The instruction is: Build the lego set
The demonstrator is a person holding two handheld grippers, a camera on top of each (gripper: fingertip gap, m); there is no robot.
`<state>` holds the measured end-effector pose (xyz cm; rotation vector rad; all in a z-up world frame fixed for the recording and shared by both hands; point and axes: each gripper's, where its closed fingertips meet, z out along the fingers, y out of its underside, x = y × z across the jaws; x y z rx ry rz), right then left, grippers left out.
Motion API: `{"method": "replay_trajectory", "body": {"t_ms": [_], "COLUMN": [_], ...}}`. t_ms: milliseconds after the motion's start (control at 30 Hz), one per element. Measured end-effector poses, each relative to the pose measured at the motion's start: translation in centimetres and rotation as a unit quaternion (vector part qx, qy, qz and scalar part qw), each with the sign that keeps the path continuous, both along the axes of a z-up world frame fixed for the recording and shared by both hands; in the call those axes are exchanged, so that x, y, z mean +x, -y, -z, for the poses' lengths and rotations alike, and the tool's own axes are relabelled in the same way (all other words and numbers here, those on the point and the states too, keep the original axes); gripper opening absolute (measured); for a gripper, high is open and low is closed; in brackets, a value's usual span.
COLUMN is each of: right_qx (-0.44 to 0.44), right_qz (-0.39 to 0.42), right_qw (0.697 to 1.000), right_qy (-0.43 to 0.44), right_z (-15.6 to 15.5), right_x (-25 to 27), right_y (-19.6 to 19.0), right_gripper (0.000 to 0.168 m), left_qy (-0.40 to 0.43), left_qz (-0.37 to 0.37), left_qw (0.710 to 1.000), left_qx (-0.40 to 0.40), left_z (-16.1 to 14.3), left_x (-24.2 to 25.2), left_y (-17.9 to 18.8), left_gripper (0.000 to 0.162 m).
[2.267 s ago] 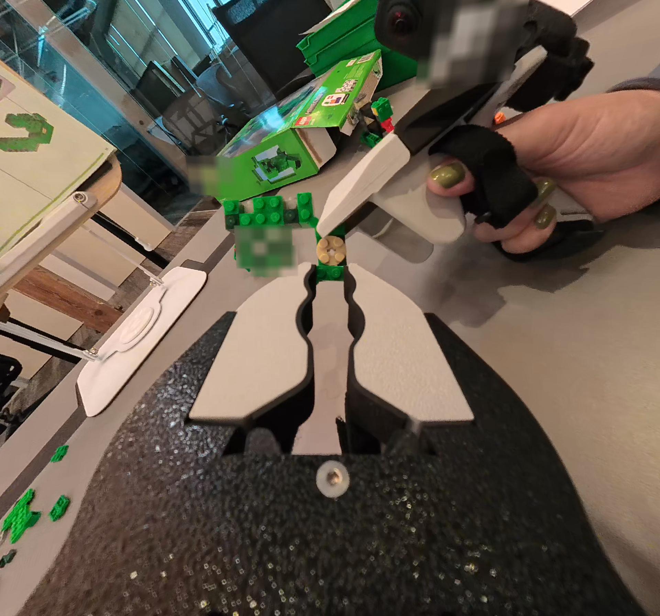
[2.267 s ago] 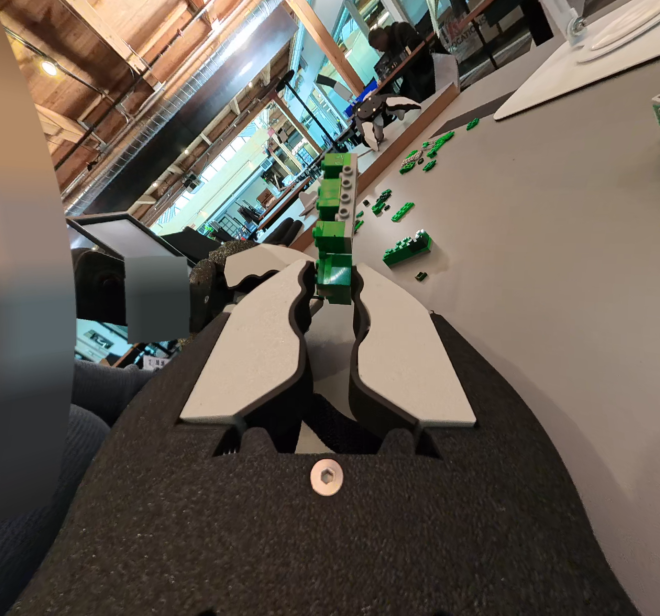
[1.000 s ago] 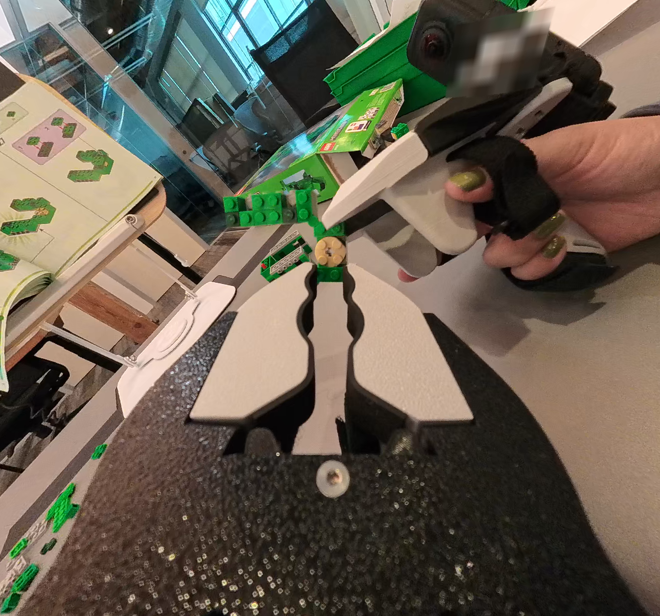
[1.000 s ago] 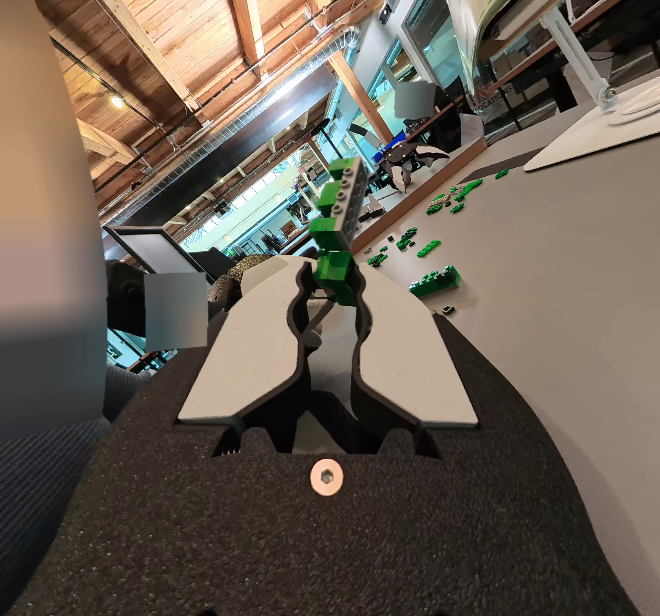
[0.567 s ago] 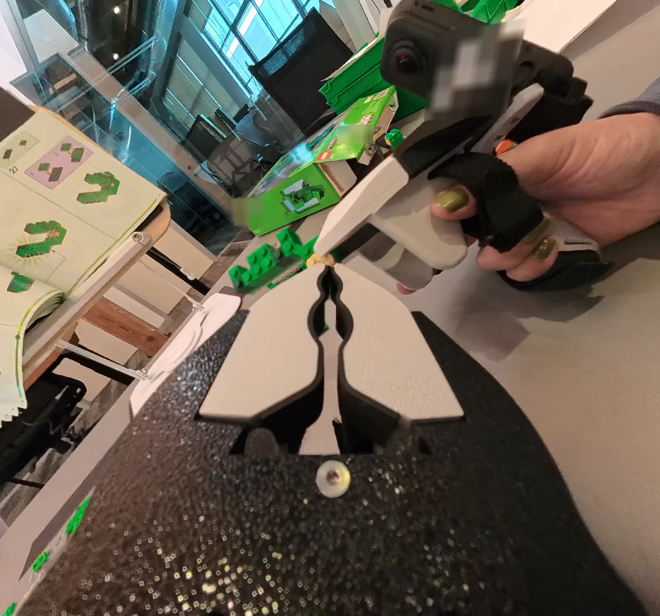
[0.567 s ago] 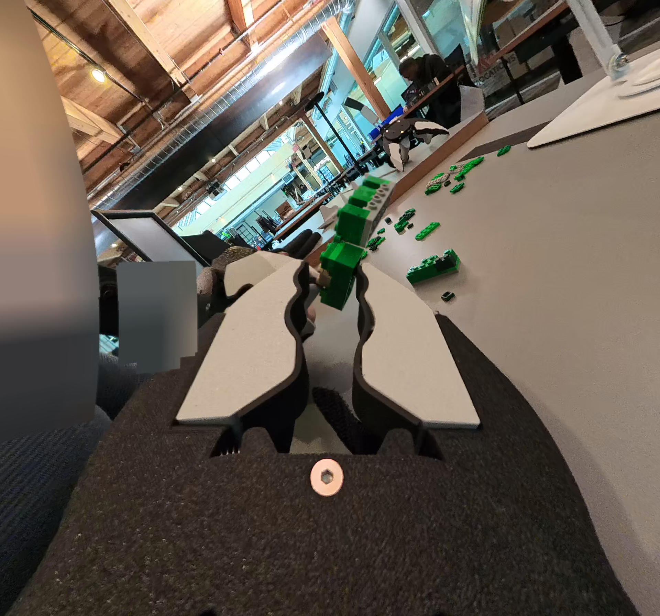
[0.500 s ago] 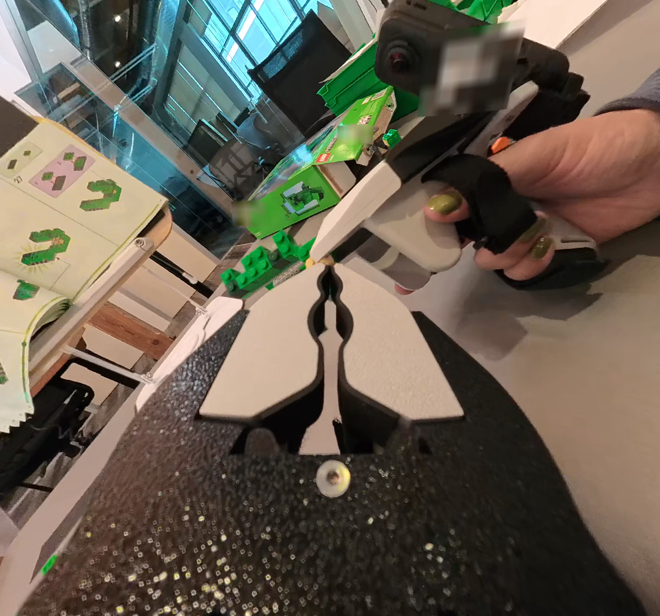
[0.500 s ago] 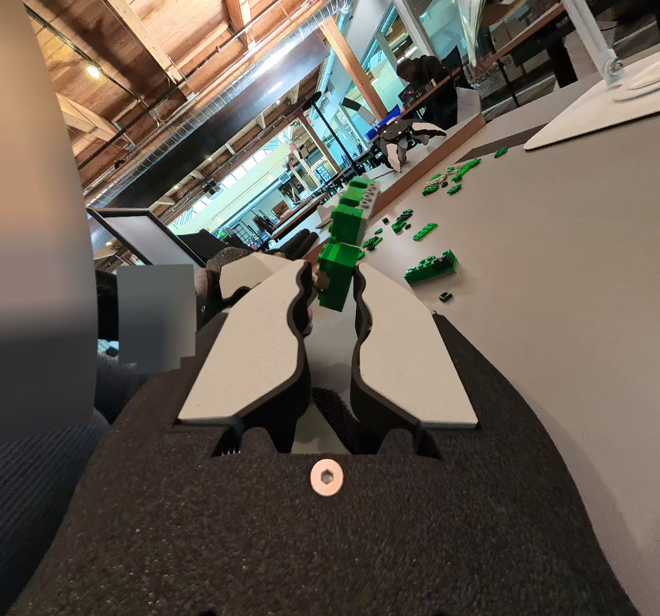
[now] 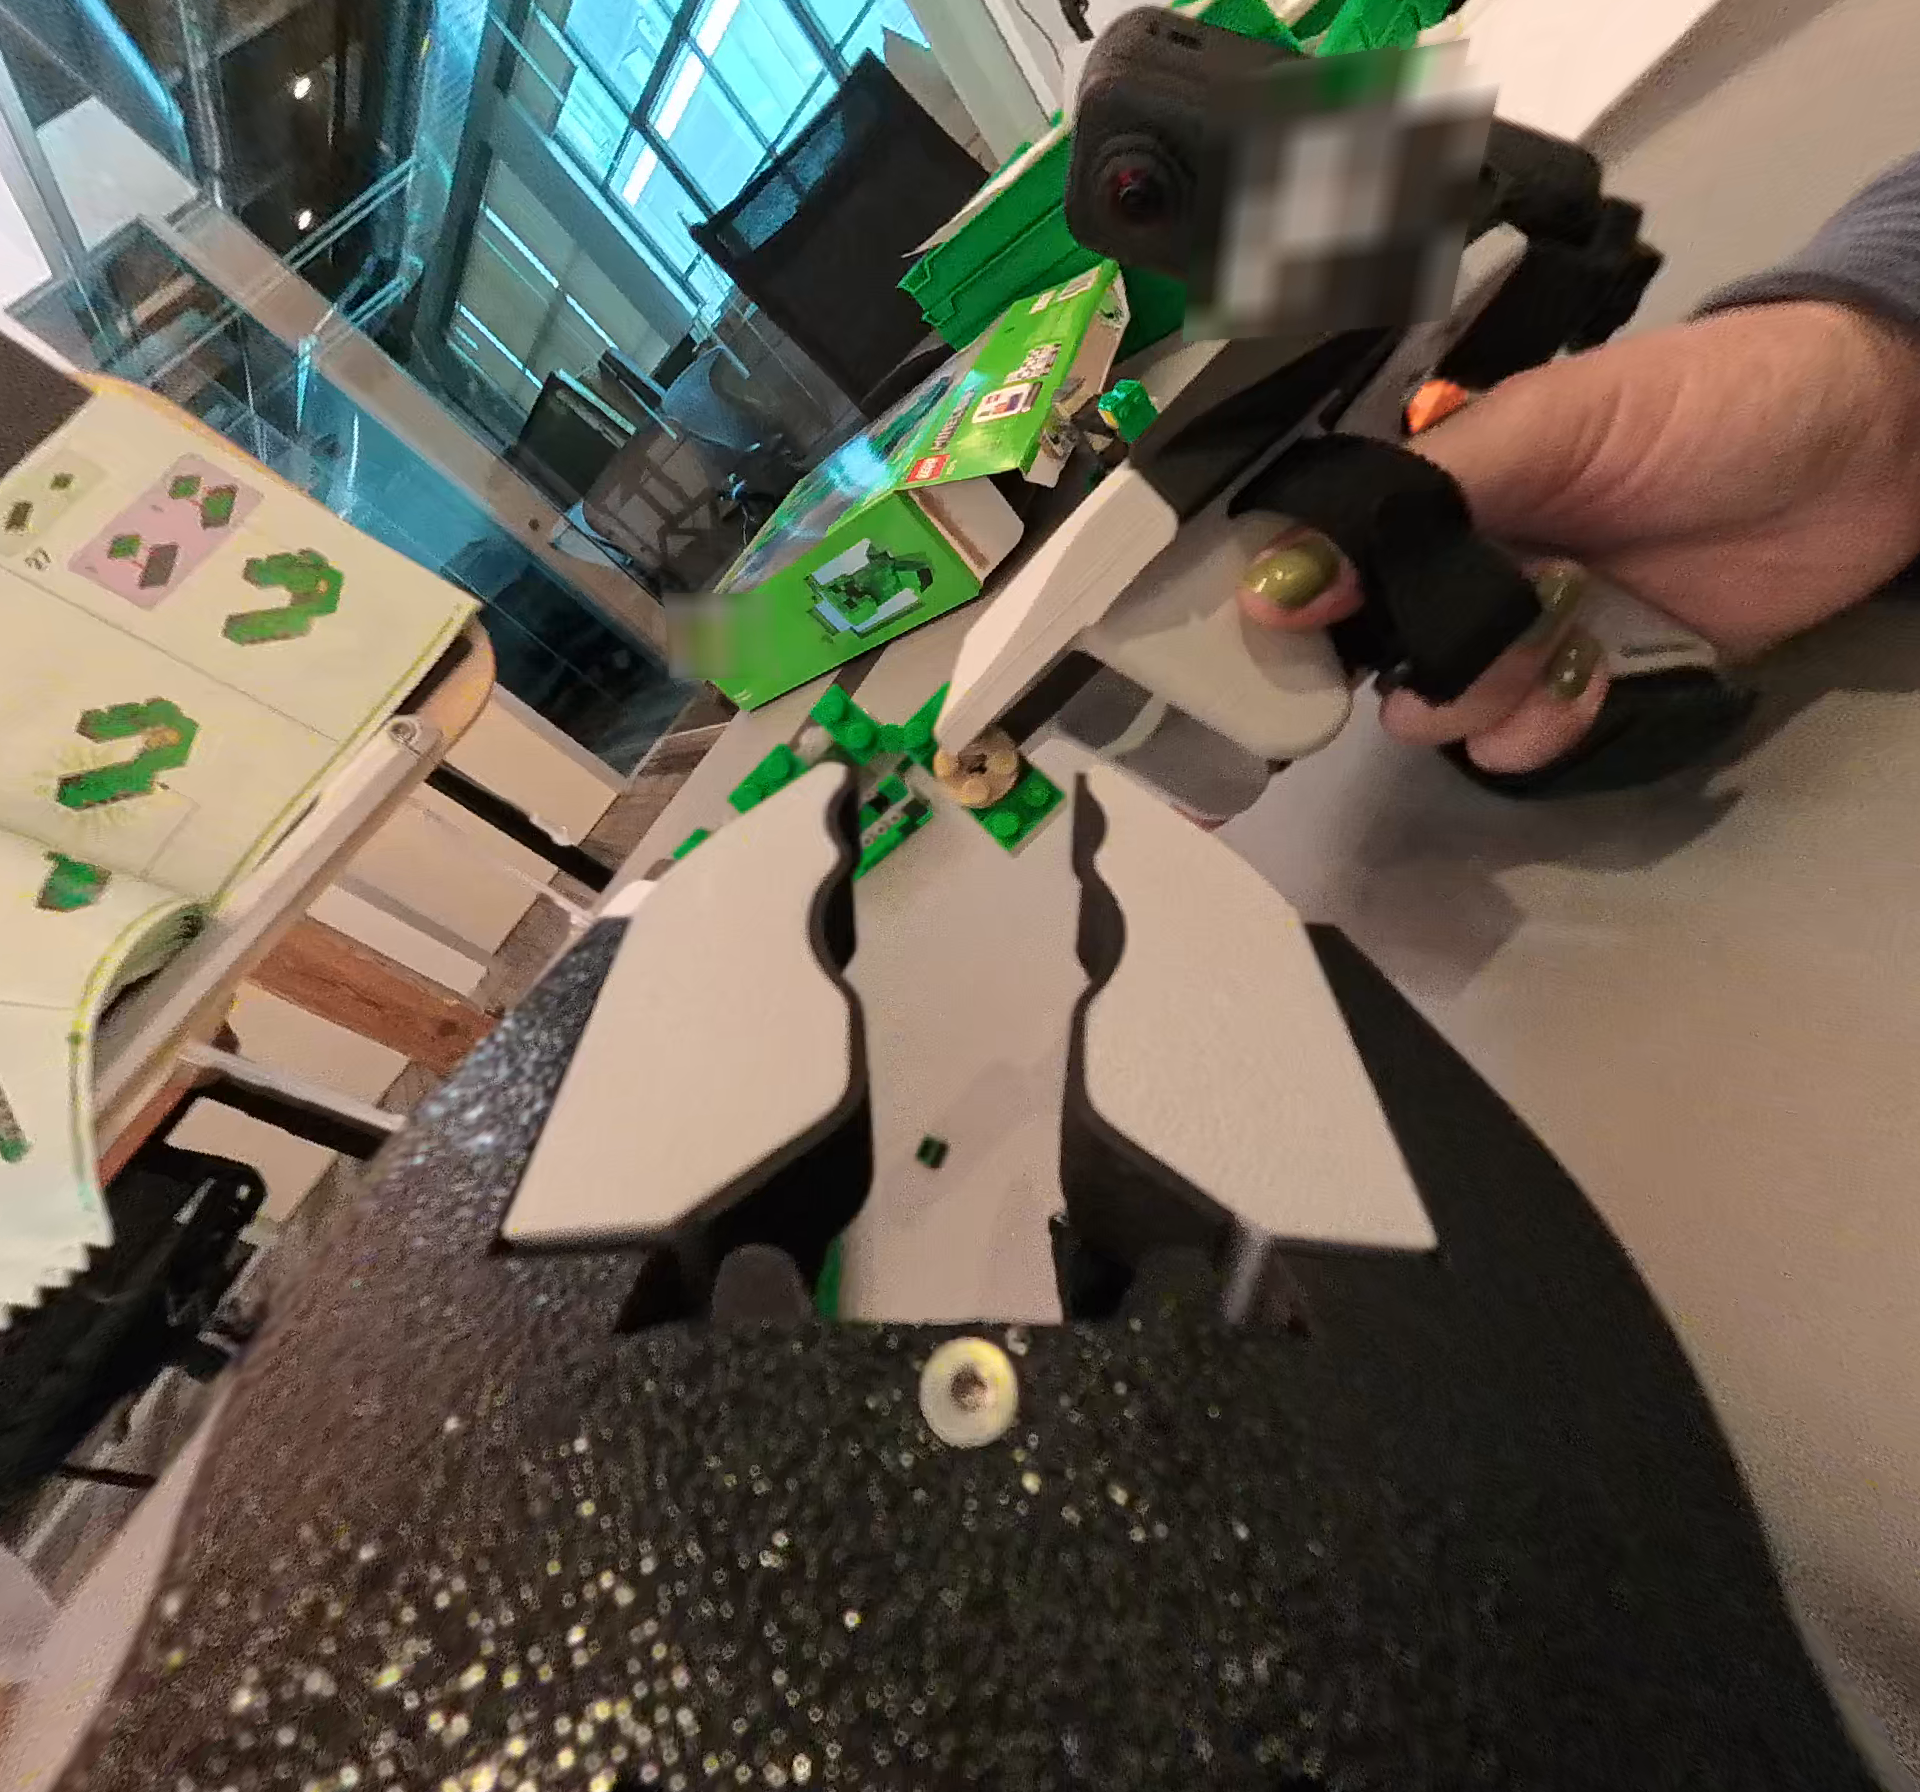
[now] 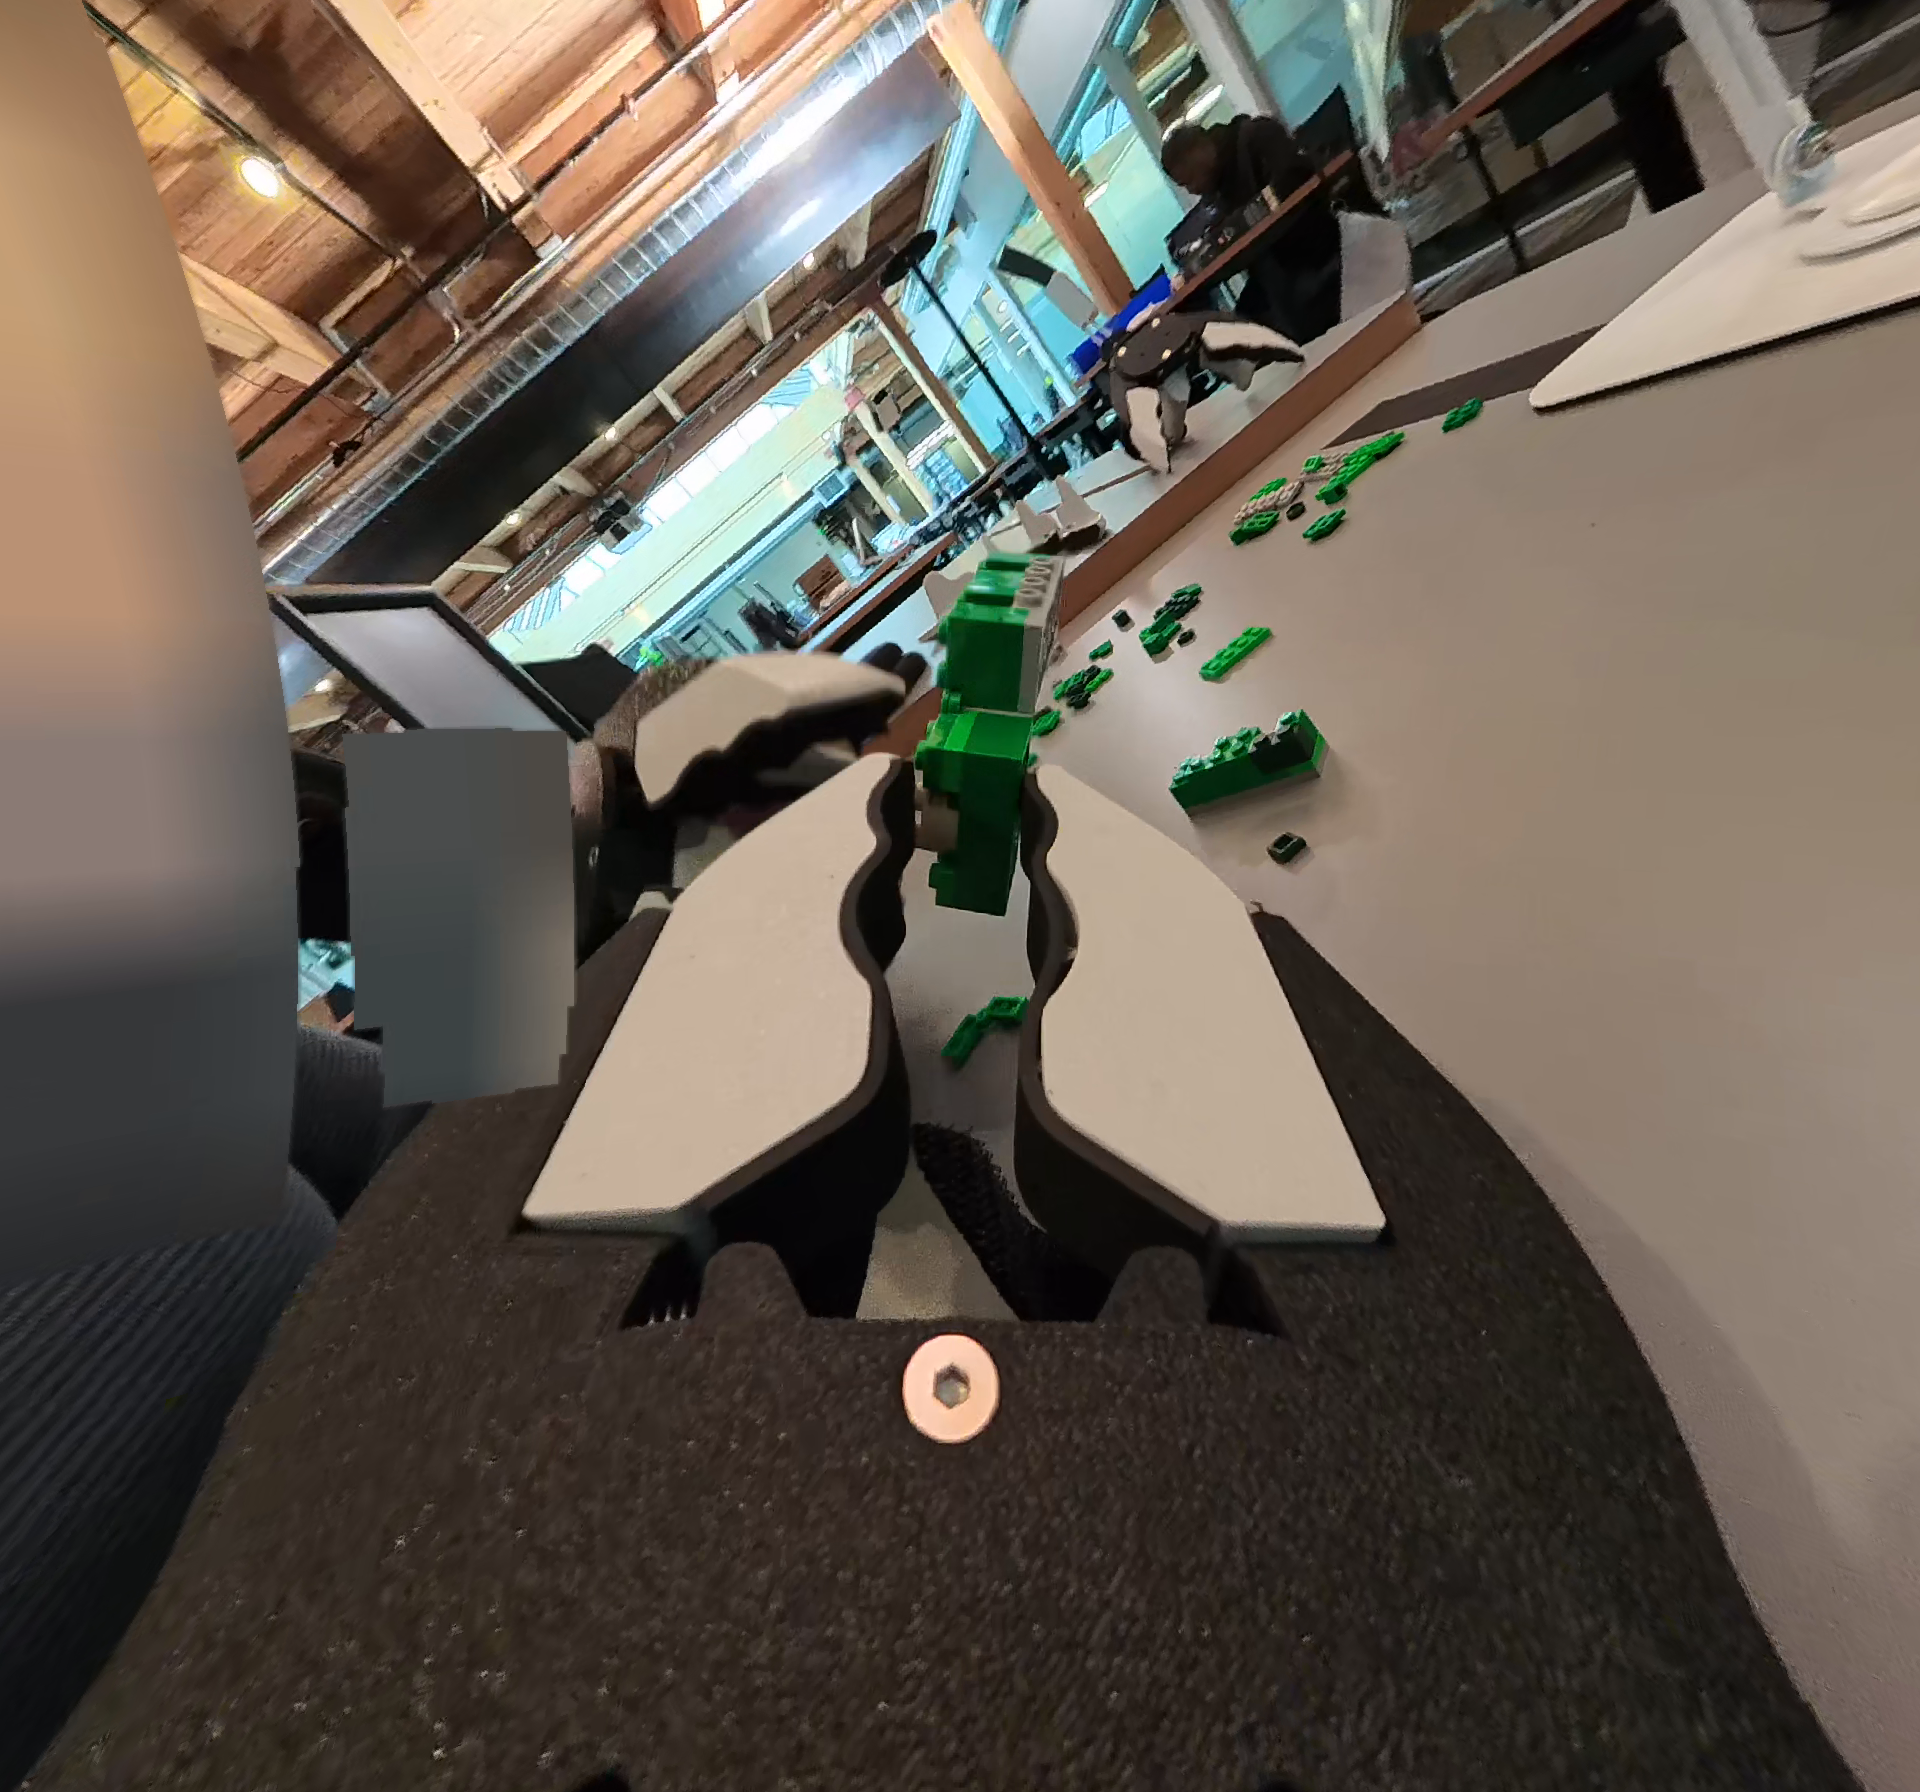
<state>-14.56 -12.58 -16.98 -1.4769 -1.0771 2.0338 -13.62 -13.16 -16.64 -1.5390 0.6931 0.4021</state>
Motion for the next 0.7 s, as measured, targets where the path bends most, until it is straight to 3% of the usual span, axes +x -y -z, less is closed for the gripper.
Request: {"method": "replay_trajectory", "body": {"t_ms": [100, 200, 367, 567, 700], "right_qx": [0.007, 0.028, 0.052, 0.096, 0.15], "right_qz": [-0.05, -0.105, -0.136, -0.074, -0.03], "right_qw": [0.998, 0.993, 0.985, 0.991, 0.988], "right_qy": [0.023, 0.055, 0.088, 0.049, 0.036], "right_z": [0.5, 1.3, 2.2, 1.3, 1.2], "right_x": [0.1, 0.3, 0.4, 0.2, 0.3], "right_y": [0.7, 1.7, 2.7, 1.2, 0.0], "right_gripper": [0.019, 0.019, 0.019, 0.017, 0.019], "left_qy": [-0.072, -0.125, -0.191, -0.121, -0.037], "left_qz": [-0.022, -0.01, -0.031, -0.082, -0.149], "left_qw": [0.997, 0.991, 0.979, 0.986, 0.983], "left_qx": [-0.003, -0.041, -0.063, -0.078, -0.097], "left_z": [0.0, 1.2, 2.2, 1.9, 2.2], "left_x": [-1.8, -2.1, -3.0, -5.5, -10.3], "left_y": [0.3, 0.5, 0.7, 0.7, 1.5], "left_gripper": [0.059, 0.064, 0.037, 0.017, 0.017]}}
